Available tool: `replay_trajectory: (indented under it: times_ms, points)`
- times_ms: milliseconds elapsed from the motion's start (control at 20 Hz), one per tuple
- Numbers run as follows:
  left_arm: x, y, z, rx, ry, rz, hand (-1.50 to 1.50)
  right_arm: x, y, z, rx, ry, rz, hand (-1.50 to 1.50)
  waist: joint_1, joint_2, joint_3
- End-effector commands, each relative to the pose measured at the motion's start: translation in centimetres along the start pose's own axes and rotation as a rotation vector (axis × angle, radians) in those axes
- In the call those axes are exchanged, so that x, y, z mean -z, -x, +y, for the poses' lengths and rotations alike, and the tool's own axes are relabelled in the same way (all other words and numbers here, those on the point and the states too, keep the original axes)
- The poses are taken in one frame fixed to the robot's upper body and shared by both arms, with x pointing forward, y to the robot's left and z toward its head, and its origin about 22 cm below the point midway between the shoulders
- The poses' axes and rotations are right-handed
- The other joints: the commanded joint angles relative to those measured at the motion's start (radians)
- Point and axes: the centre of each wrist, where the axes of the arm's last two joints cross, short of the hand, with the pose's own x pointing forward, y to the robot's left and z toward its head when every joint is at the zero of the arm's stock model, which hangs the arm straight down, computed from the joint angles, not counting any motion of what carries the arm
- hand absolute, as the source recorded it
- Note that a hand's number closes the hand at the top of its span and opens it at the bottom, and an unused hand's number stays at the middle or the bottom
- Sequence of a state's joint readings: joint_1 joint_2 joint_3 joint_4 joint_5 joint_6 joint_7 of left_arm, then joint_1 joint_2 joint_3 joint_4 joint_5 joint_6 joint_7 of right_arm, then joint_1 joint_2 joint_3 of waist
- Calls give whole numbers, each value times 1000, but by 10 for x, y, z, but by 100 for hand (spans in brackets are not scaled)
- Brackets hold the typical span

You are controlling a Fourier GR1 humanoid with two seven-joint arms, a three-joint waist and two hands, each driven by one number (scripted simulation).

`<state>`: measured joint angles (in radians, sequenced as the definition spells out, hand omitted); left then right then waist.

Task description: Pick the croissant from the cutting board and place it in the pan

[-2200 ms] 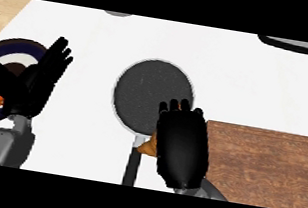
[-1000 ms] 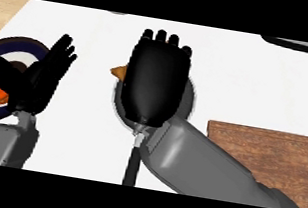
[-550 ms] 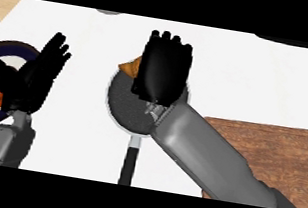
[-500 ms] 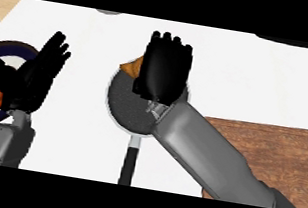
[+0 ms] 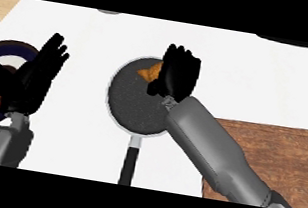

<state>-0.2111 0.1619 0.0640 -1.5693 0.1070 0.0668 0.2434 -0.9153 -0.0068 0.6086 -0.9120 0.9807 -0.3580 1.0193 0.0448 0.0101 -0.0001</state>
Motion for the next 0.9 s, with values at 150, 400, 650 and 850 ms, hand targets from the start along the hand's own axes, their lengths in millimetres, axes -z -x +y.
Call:
replay_trajectory:
  times_ms: [150,400,650,850]
  points:
    - [4,-12,3,5,8,-7,0,5,36,39,143,-105,215,-150,6,3,1]
    - [2,-6,10,-3,5,9,0,-3,29,38,270,-55,146,-150,-8,-3,1]
    - [-5,4,12,-3,-46,8,0,-5,37,25,532,82,130,-150,-35,-8,1]
    - [-13,-7,20,0,-44,0,0,-20,53,8,729,108,186,-150,-59,-21,2]
